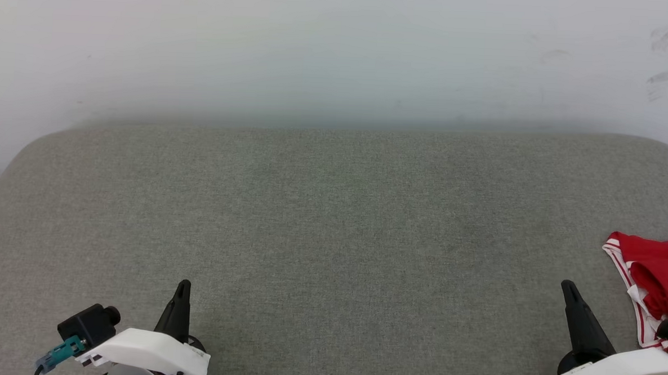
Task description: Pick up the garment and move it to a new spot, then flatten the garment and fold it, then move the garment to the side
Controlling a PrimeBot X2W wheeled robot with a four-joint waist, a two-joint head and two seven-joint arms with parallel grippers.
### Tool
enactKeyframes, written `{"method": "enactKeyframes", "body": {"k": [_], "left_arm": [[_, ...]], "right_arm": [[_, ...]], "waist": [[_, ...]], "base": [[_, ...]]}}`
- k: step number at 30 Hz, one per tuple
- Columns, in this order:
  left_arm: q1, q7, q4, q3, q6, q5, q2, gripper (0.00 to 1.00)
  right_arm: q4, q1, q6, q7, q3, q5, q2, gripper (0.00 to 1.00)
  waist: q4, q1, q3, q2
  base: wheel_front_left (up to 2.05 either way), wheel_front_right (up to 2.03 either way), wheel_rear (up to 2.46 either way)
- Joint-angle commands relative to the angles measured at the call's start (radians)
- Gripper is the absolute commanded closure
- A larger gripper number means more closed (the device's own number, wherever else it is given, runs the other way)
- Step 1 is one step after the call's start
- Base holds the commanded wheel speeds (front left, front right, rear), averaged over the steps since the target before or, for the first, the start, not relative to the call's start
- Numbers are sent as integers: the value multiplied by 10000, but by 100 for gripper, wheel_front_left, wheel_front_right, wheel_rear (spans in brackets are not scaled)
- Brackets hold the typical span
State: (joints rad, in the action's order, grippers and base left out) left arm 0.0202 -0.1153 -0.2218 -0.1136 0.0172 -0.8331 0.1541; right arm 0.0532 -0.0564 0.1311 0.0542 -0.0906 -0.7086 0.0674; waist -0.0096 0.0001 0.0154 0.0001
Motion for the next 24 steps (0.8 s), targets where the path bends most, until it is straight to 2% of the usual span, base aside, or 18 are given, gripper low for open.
{"method": "enactKeyframes", "body": {"k": [1, 24], "left_arm": [[290, 90, 96, 153, -89, -308, 10, 100], [525, 839, -9, 876, -564, -2823, -342, 100]], "right_arm": [[-40, 349, -2, 39, -35, -371, -1, 100], [615, 813, -2, 237, -107, -3279, -62, 100]], "waist": [[2, -1, -3, -1], [26, -1, -49, -1]], "base": [[0, 0, 0], [0, 0, 0]]}}
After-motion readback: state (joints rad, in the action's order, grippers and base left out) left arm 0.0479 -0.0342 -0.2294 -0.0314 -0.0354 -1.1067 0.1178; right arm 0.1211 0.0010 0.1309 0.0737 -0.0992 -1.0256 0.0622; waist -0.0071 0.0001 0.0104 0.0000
